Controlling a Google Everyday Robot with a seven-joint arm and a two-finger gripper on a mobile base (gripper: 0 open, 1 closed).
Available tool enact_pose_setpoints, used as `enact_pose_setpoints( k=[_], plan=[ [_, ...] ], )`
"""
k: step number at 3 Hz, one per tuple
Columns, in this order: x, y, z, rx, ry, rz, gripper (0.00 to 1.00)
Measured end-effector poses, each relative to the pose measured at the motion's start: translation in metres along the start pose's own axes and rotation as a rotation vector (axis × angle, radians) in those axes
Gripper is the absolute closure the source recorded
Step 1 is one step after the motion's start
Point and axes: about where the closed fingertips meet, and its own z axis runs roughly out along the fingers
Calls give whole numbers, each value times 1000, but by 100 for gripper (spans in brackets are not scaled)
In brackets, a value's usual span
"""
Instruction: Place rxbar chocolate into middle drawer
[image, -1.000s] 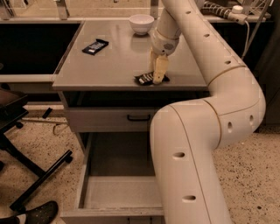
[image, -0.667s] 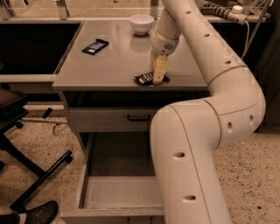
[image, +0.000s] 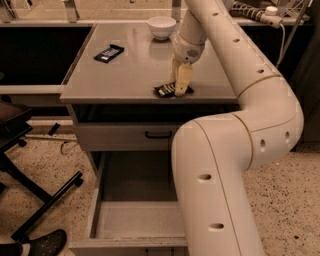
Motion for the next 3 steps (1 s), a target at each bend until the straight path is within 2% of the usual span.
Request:
enact_pose_setpoints(
  k=[1,2,3],
  plan=[
    [2,1,8,0,0,0,100],
    [2,1,8,0,0,0,81],
    [2,1,8,0,0,0,58]
  ],
)
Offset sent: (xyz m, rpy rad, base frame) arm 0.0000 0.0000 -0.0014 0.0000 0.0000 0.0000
